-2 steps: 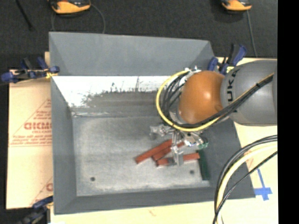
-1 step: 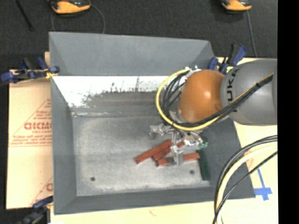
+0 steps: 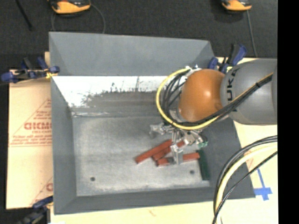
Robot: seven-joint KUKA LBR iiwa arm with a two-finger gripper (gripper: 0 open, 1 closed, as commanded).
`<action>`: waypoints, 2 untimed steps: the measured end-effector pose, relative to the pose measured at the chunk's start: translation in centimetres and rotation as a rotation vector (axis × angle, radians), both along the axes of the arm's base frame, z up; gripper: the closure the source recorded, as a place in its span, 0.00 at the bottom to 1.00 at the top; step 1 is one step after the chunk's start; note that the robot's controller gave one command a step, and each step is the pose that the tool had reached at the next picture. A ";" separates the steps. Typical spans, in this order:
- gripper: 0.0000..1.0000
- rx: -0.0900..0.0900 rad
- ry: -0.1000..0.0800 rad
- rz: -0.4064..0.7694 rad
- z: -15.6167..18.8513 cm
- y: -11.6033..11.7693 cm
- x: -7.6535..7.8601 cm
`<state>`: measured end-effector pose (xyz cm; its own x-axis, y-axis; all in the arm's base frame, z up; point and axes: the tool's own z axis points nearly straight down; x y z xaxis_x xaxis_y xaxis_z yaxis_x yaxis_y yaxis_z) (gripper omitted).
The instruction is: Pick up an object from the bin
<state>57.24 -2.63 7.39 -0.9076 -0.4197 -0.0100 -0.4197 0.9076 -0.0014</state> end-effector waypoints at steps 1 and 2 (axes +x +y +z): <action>0.00 0.000 -0.002 -0.008 0.1 0.0 0.2; 1.00 -0.002 -0.002 -0.010 0.4 -0.1 0.3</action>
Offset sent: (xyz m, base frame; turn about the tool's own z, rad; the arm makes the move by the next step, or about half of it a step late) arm 0.0000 0.0000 0.0000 0.0000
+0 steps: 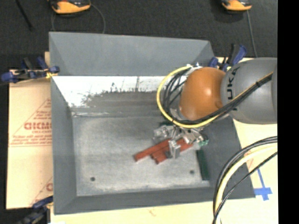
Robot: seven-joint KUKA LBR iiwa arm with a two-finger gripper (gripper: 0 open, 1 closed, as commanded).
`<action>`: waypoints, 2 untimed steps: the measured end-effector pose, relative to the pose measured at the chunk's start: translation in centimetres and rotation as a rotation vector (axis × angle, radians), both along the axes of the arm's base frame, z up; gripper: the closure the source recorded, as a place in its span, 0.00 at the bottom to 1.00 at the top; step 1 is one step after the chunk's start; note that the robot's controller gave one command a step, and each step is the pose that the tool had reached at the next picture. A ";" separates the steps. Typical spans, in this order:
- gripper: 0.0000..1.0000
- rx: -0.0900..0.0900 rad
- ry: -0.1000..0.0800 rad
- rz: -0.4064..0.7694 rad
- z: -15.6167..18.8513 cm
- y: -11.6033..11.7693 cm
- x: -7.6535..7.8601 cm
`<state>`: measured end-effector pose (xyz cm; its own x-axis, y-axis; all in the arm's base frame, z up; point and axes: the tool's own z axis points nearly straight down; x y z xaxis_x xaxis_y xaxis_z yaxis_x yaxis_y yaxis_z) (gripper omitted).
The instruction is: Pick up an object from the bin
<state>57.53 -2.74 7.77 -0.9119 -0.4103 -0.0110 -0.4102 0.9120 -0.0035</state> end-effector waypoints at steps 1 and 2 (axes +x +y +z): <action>1.00 0.000 0.000 -0.008 1.3 -0.1 0.2; 1.00 -0.003 0.001 -0.018 7.1 -0.2 0.4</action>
Offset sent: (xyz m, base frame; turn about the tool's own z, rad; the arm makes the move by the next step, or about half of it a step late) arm -0.0001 0.0001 0.0117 0.0000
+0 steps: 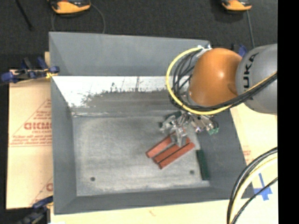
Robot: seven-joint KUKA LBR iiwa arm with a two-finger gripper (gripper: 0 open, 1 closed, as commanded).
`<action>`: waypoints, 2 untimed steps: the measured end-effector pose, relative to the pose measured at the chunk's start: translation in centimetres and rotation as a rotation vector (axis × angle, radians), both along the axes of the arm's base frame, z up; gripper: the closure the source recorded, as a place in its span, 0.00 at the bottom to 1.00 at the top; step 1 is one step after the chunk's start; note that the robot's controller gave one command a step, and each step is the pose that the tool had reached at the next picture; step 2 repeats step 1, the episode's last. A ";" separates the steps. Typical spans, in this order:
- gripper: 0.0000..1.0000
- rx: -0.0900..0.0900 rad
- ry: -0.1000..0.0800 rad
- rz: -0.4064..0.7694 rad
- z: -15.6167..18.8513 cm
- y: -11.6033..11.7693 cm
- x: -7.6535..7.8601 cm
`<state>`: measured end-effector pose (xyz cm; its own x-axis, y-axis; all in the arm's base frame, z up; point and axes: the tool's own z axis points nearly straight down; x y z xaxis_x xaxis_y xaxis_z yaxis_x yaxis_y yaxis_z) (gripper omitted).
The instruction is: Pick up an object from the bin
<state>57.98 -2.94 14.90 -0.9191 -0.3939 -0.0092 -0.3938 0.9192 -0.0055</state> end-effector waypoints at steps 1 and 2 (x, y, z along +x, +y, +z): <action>1.00 0.000 0.002 -0.011 3.3 -0.1 0.2; 1.00 0.000 0.002 -0.011 3.3 -0.1 0.2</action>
Offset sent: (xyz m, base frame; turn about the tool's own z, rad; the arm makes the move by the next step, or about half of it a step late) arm -0.0001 -0.0001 0.0299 0.0000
